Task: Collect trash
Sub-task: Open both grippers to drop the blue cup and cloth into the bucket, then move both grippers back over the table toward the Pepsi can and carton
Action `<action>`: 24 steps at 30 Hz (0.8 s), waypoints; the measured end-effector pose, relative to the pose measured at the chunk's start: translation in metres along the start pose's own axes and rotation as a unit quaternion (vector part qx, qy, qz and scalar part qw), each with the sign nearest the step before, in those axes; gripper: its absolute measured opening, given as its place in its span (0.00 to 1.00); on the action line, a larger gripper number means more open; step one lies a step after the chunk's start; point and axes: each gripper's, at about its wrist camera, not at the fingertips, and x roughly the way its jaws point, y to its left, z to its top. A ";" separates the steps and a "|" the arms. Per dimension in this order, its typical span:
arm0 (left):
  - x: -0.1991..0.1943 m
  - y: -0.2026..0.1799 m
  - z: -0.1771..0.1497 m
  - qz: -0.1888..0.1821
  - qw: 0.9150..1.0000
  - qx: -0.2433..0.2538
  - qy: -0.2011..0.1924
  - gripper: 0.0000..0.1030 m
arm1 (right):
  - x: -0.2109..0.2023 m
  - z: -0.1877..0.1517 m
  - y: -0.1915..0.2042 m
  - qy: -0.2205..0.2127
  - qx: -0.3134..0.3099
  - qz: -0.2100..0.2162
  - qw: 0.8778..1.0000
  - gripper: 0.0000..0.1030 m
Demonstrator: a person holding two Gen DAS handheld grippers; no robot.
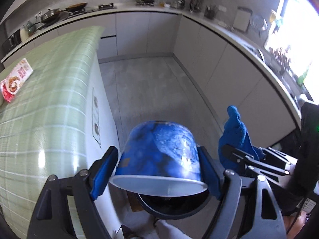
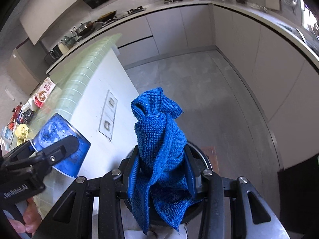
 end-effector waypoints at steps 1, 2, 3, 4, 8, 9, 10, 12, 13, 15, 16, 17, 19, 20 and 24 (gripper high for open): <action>0.004 -0.002 -0.004 0.003 1.000 0.005 0.005 0.79 | 0.002 -0.007 -0.003 0.005 0.004 -0.003 1.000 0.41; 0.008 -0.004 -0.008 0.009 1.000 0.010 0.010 0.79 | 0.005 -0.013 -0.004 0.008 0.006 -0.006 1.000 0.41; 0.011 -0.005 -0.011 0.015 1.000 0.014 0.015 0.79 | 0.007 -0.018 -0.005 0.012 0.008 -0.009 1.000 0.41; 0.016 -0.006 -0.016 0.017 0.999 0.015 0.023 0.79 | 0.009 -0.024 -0.005 0.017 0.010 -0.010 1.000 0.41; 0.033 -0.012 -0.025 0.038 0.998 0.029 0.049 0.80 | 0.018 -0.042 -0.010 0.033 0.015 -0.012 0.999 0.46; 0.039 -0.014 -0.026 0.049 0.996 0.036 0.060 0.80 | 0.021 -0.044 -0.010 0.035 0.016 -0.012 0.999 0.50; 0.044 -0.017 -0.027 0.056 0.996 0.037 0.065 0.80 | 0.023 -0.046 -0.011 0.036 0.020 -0.016 0.999 0.59; 0.048 -0.019 -0.027 0.065 0.995 0.039 0.071 0.80 | 0.022 -0.047 -0.014 0.024 0.030 -0.019 0.999 0.66; 0.049 -0.022 -0.026 0.067 0.994 0.040 0.072 0.80 | 0.021 -0.047 -0.015 0.023 0.034 -0.022 0.999 0.66; 0.043 -0.024 -0.024 0.065 0.995 0.040 0.069 0.80 | 0.012 -0.045 -0.018 0.008 0.041 -0.028 0.999 0.66; 0.039 -0.025 -0.023 0.061 0.995 0.039 0.064 0.80 | 0.006 -0.045 -0.019 0.002 0.044 -0.028 0.999 0.66; 0.032 -0.024 -0.021 0.057 0.996 0.039 0.056 0.80 | -0.003 -0.043 -0.017 -0.008 0.044 -0.030 0.999 0.66; 0.012 -0.024 -0.015 0.049 0.997 0.039 0.038 0.80 | -0.016 -0.039 -0.013 -0.022 0.042 -0.032 0.998 0.66; 0.000 -0.022 -0.011 0.043 0.998 0.036 0.027 0.80 | -0.025 -0.037 -0.008 -0.031 0.040 -0.034 0.998 0.66; -0.049 -0.002 0.002 0.036 0.999 0.022 -0.018 0.80 | -0.051 -0.025 0.014 -0.054 0.033 -0.026 0.998 0.66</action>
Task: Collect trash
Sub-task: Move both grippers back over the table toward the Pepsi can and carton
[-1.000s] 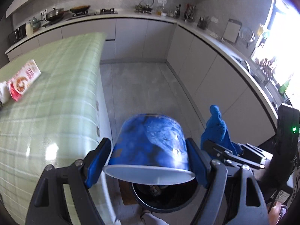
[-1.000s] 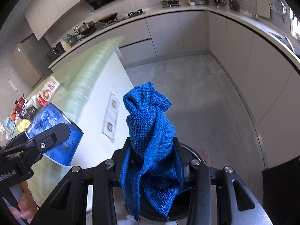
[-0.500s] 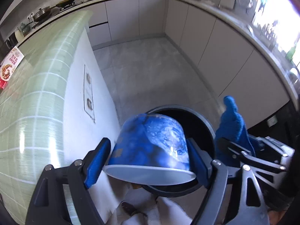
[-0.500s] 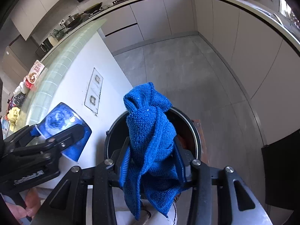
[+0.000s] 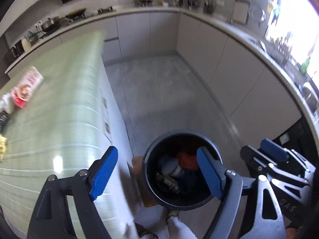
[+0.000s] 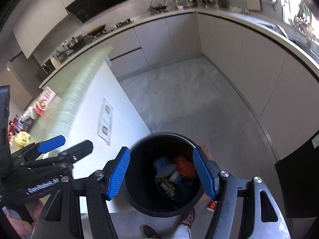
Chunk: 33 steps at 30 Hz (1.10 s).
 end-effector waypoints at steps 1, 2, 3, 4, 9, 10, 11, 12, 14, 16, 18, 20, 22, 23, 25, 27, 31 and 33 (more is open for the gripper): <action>-0.010 0.007 0.001 0.002 1.000 -0.004 -0.009 0.80 | -0.007 0.004 0.008 -0.007 -0.004 0.002 1.000 0.66; -0.023 0.016 0.003 0.005 1.000 -0.009 -0.019 0.81 | -0.013 0.007 0.017 -0.015 -0.010 0.005 1.000 0.66; -0.034 0.027 0.004 0.007 0.999 -0.016 -0.028 0.82 | -0.019 0.010 0.026 -0.022 -0.015 0.009 1.000 0.66; -0.042 0.038 0.004 0.010 0.999 -0.023 -0.034 0.82 | -0.024 0.013 0.037 -0.028 -0.020 0.013 0.999 0.66; -0.077 0.091 -0.003 0.030 0.996 -0.057 -0.066 0.84 | -0.040 0.020 0.090 -0.046 -0.032 0.046 0.997 0.68; -0.080 0.101 -0.006 0.033 0.995 -0.062 -0.071 0.84 | -0.043 0.020 0.105 -0.051 -0.039 0.055 0.996 0.69; -0.081 0.108 -0.009 0.037 0.994 -0.066 -0.073 0.85 | -0.044 0.018 0.118 -0.053 -0.048 0.058 0.996 0.69; -0.084 0.119 -0.013 0.043 0.994 -0.073 -0.075 0.85 | -0.044 0.017 0.131 -0.054 -0.057 0.063 0.995 0.69; -0.094 0.144 -0.023 0.053 0.991 -0.089 -0.080 0.85 | -0.042 0.014 0.160 -0.051 -0.072 0.078 0.993 0.69; -0.104 0.168 -0.026 0.064 0.989 -0.102 -0.083 0.85 | -0.038 0.011 0.194 -0.048 -0.092 0.096 0.990 0.69; -0.110 0.189 -0.034 0.077 0.987 -0.115 -0.086 0.85 | -0.035 0.007 0.221 -0.049 -0.107 0.106 0.987 0.69; -0.116 0.212 -0.041 0.089 0.983 -0.133 -0.088 0.85 | -0.031 0.004 0.247 -0.045 -0.117 0.121 0.985 0.69; -0.121 0.231 -0.047 0.098 0.980 -0.150 -0.091 0.85 | -0.026 0.000 0.269 -0.039 -0.130 0.135 0.982 0.69; -0.124 0.240 -0.050 0.103 0.977 -0.159 -0.093 0.85 | -0.023 -0.002 0.284 -0.034 -0.142 0.141 0.979 0.69; -0.129 0.256 -0.056 0.111 0.973 -0.175 -0.097 0.85 | -0.021 -0.006 0.305 -0.030 -0.159 0.151 0.975 0.69; -0.131 0.269 -0.058 0.121 0.971 -0.184 -0.097 0.85 | -0.021 -0.007 0.323 -0.029 -0.175 0.158 0.971 0.69; -0.132 0.289 -0.060 0.138 0.965 -0.200 -0.099 0.85 | -0.018 -0.007 0.342 -0.025 -0.193 0.172 0.966 0.70; -0.130 0.299 -0.059 0.144 0.962 -0.211 -0.098 0.86 | -0.011 -0.003 0.350 -0.020 -0.201 0.179 0.963 0.70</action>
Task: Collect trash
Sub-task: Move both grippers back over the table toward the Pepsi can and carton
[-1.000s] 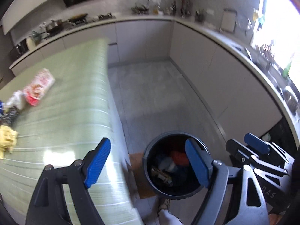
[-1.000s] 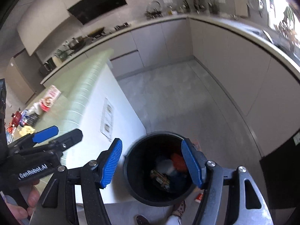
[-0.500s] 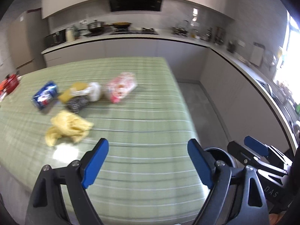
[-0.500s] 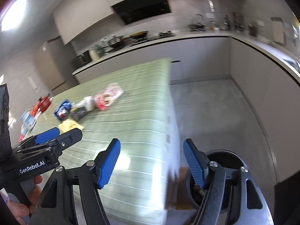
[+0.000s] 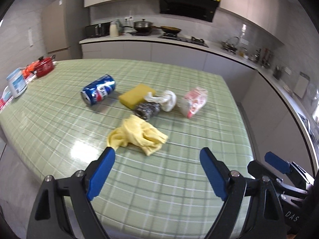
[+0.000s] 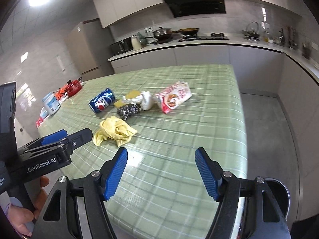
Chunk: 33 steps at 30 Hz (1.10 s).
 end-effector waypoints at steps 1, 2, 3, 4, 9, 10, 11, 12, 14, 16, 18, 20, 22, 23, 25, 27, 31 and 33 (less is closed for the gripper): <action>0.004 0.003 0.003 0.005 1.000 -0.004 0.000 0.86 | 0.006 0.004 0.002 0.002 -0.002 0.005 1.000 0.70; 0.007 0.006 0.005 0.011 1.000 -0.006 0.001 0.86 | 0.012 0.007 0.004 0.003 -0.005 0.012 1.000 0.70; 0.012 0.008 0.008 0.020 1.000 -0.008 0.003 0.86 | 0.018 0.010 0.006 0.002 -0.008 0.017 1.000 0.70; 0.013 0.011 0.009 0.025 1.000 -0.008 0.005 0.86 | 0.023 0.013 0.008 0.002 -0.012 0.021 1.000 0.70; 0.029 0.031 0.017 0.057 0.998 -0.017 0.010 0.86 | 0.050 0.026 0.010 0.001 -0.018 0.037 0.999 0.70; 0.030 0.035 0.017 0.058 0.998 -0.021 0.012 0.86 | 0.056 0.028 0.011 0.004 -0.018 0.039 0.999 0.70; 0.031 0.040 0.019 0.061 0.998 -0.023 0.011 0.86 | 0.059 0.029 0.011 0.007 -0.016 0.042 0.999 0.70; 0.033 0.046 0.022 0.067 0.997 -0.023 0.011 0.86 | 0.064 0.031 0.012 0.010 -0.014 0.044 0.999 0.70; 0.037 0.056 0.028 0.070 0.997 -0.023 0.011 0.86 | 0.072 0.036 0.016 0.014 -0.015 0.044 0.999 0.70; 0.043 0.068 0.037 0.068 0.997 -0.021 0.009 0.86 | 0.080 0.044 0.022 0.010 -0.014 0.040 0.999 0.70; 0.052 0.078 0.047 0.066 0.998 -0.013 0.007 0.86 | 0.087 0.051 0.026 0.004 -0.009 0.031 0.999 0.72; 0.063 0.091 0.056 0.057 0.998 -0.006 0.009 0.86 | 0.096 0.057 0.029 0.001 0.005 0.019 1.000 0.75; 0.075 0.104 0.068 0.048 0.999 0.002 0.009 0.86 | 0.109 0.063 0.034 0.001 0.022 0.003 1.000 0.75; 0.080 0.108 0.073 0.044 0.999 0.007 0.011 0.86 | 0.114 0.066 0.037 0.001 0.029 -0.004 1.000 0.75; 0.093 0.118 0.086 0.037 0.999 0.020 0.012 0.86 | 0.125 0.073 0.044 0.000 0.047 -0.023 0.999 0.75; 0.105 0.127 0.099 0.033 0.999 0.032 0.011 0.86 | 0.134 0.080 0.049 -0.004 0.058 -0.040 0.998 0.75; 0.124 0.135 0.113 0.019 0.998 0.050 0.020 0.86 | 0.149 0.090 0.055 -0.009 0.080 -0.075 0.994 0.75; 0.133 0.136 0.118 0.018 0.997 0.066 0.020 0.86 | 0.154 0.093 0.055 -0.011 0.090 -0.089 0.992 0.75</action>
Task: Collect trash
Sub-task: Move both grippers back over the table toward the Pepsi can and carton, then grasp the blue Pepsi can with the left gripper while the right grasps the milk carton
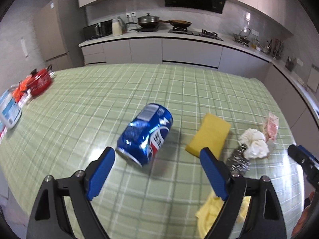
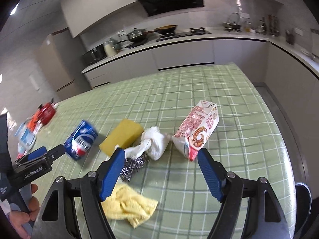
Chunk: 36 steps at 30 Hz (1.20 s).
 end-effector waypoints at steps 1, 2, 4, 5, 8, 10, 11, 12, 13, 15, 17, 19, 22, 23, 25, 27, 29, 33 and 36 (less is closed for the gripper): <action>0.004 0.002 0.003 -0.003 1.000 0.004 0.001 0.86 | 0.003 0.001 0.001 0.000 0.004 -0.007 1.000 0.75; 0.008 0.004 0.005 -0.006 1.000 0.007 0.003 0.86 | 0.007 0.003 0.001 0.001 0.009 -0.015 1.000 0.75; 0.018 0.005 0.010 -0.010 1.000 0.015 0.008 0.86 | 0.013 0.006 0.001 0.003 0.015 -0.028 0.999 0.75; 0.022 0.006 0.012 -0.011 1.000 0.019 0.011 0.86 | 0.018 0.008 0.000 0.005 0.019 -0.037 0.999 0.75; 0.034 0.006 0.017 -0.014 0.999 0.027 0.017 0.86 | 0.028 0.011 -0.004 0.007 0.029 -0.051 0.998 0.75; 0.042 0.006 0.019 -0.014 0.999 0.030 0.023 0.86 | 0.036 0.015 -0.007 0.010 0.035 -0.063 0.997 0.75; 0.046 0.006 0.020 -0.014 0.999 0.031 0.027 0.86 | 0.040 0.016 -0.009 0.012 0.037 -0.067 0.997 0.75; 0.050 0.006 0.020 -0.014 0.999 0.031 0.030 0.86 | 0.045 0.017 -0.011 0.014 0.041 -0.072 0.996 0.75; 0.053 0.007 0.022 -0.014 0.999 0.031 0.033 0.86 | 0.048 0.019 -0.013 0.016 0.043 -0.075 0.996 0.75; 0.061 0.008 0.023 -0.014 0.999 0.034 0.039 0.86 | 0.057 0.022 -0.018 0.022 0.051 -0.083 0.995 0.75; 0.066 0.008 0.024 -0.014 0.998 0.037 0.044 0.86 | 0.066 0.024 -0.023 0.028 0.060 -0.090 0.994 0.75; 0.072 0.005 0.024 -0.014 0.998 0.040 0.050 0.86 | 0.075 0.026 -0.028 0.034 0.065 -0.099 0.992 0.75; 0.079 0.002 0.023 -0.017 0.997 0.043 0.057 0.86 | 0.086 0.026 -0.034 0.044 0.072 -0.107 0.991 0.75; 0.080 0.001 0.023 -0.018 0.997 0.044 0.059 0.86 | 0.091 0.026 -0.035 0.049 0.073 -0.110 0.990 0.75; 0.084 0.000 0.022 -0.022 0.997 0.043 0.064 0.86 | 0.099 0.024 -0.037 0.059 0.072 -0.117 0.989 0.75; 0.086 0.000 0.021 -0.028 0.997 0.040 0.067 0.85 | 0.104 0.022 -0.041 0.066 0.076 -0.120 0.988 0.75; 0.088 0.002 0.020 -0.031 0.996 0.035 0.070 0.84 | 0.106 0.020 -0.045 0.066 0.079 -0.118 0.988 0.74; 0.090 0.001 0.015 -0.041 0.996 0.030 0.074 0.72 | 0.109 0.021 -0.048 0.066 0.077 -0.112 0.989 0.54; 0.086 0.004 0.012 -0.048 0.996 0.018 0.072 0.69 | 0.108 0.021 -0.051 0.066 0.072 -0.112 0.989 0.30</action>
